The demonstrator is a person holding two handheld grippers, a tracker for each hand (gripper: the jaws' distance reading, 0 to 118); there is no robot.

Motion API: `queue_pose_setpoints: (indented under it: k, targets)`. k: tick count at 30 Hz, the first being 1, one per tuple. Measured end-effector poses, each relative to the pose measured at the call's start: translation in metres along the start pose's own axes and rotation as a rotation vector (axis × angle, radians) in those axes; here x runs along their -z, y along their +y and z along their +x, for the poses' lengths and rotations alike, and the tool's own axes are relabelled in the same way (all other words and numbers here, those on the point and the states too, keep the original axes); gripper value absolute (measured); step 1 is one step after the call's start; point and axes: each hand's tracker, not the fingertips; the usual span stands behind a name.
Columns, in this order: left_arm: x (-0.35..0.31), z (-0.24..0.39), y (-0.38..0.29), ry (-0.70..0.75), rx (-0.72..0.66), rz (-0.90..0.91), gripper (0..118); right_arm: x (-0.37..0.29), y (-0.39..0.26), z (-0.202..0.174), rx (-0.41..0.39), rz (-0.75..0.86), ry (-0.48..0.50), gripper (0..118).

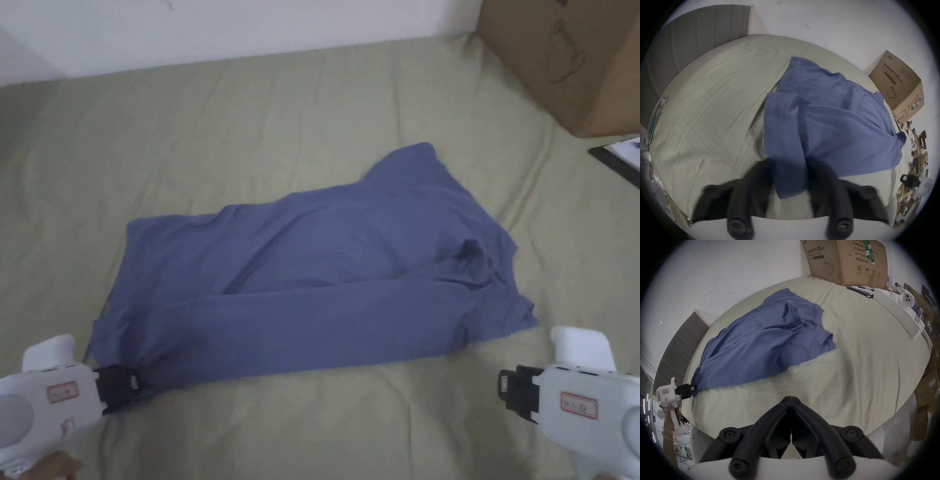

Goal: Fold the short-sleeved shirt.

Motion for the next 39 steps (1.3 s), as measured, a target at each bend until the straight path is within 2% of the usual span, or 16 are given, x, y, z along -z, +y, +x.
queue_pose_setpoints:
  k: [1, 2, 4, 5, 9, 14, 15, 16, 17, 18, 20, 25, 28, 34, 38, 39]
  targets:
    - [0.002, -0.004, 0.005, -0.024, 0.003, -0.008, 11, 0.006, 0.007, 0.003, 0.003, -0.006, -0.022, 2]
    - [0.004, -0.006, 0.009, -0.004, 0.013, -0.012, 10, 0.012, 0.015, 0.005, 0.003, -0.017, -0.048, 15]
    - [0.005, 0.0, 0.015, 0.032, 0.089, -0.032, 10, 0.028, 0.031, 0.013, 0.002, -0.017, -0.084, 50]
    - [0.005, 0.002, 0.017, 0.039, 0.101, -0.028, 10, 0.035, 0.038, 0.015, 0.008, -0.016, -0.093, 57]
    - [0.009, -0.005, 0.029, 0.045, 0.119, -0.018, 10, 0.061, 0.075, 0.019, 0.097, -0.034, -0.082, 57]
    - [-0.003, 0.009, 0.025, 0.043, 0.138, -0.013, 10, 0.095, 0.095, 0.006, 0.126, -0.09, -0.07, 52]
    - [-0.004, 0.009, 0.025, 0.043, 0.141, -0.015, 10, 0.098, 0.092, 0.002, 0.127, -0.112, -0.137, 45]
    - [-0.004, 0.009, 0.026, 0.042, 0.144, -0.017, 10, 0.096, 0.091, -0.004, 0.098, -0.068, -0.15, 33]
    - [-0.005, 0.008, 0.026, 0.042, 0.15, -0.018, 10, 0.093, 0.09, -0.008, 0.049, -0.056, -0.128, 15]
    - [-0.003, 0.009, 0.022, 0.042, 0.157, -0.019, 10, 0.092, 0.089, -0.012, 0.01, -0.054, -0.114, 6]
    - [-0.004, 0.008, 0.023, 0.043, 0.166, -0.027, 8, 0.092, 0.089, -0.016, -0.006, -0.072, -0.148, 6]
    - [-0.027, 0.005, 0.018, 0.002, 0.133, 0.004, 4, 0.059, 0.09, -0.005, 0.044, -0.042, -0.102, 6]
    - [-0.045, 0.002, 0.012, 0.015, 0.18, 0.001, 4, 0.024, 0.082, 0.0, -0.006, -0.011, -0.092, 6]
    - [-0.082, -0.015, -0.027, -0.03, 0.206, -0.063, 4, -0.029, 0.017, 0.027, 0.012, -0.051, -0.09, 6]
    - [-0.071, -0.029, -0.068, -0.013, 0.201, -0.148, 5, -0.02, -0.026, 0.044, 0.048, -0.144, -0.085, 6]
    - [-0.067, -0.031, -0.075, -0.011, 0.197, -0.151, 9, -0.017, -0.031, 0.046, 0.06, -0.147, -0.076, 8]
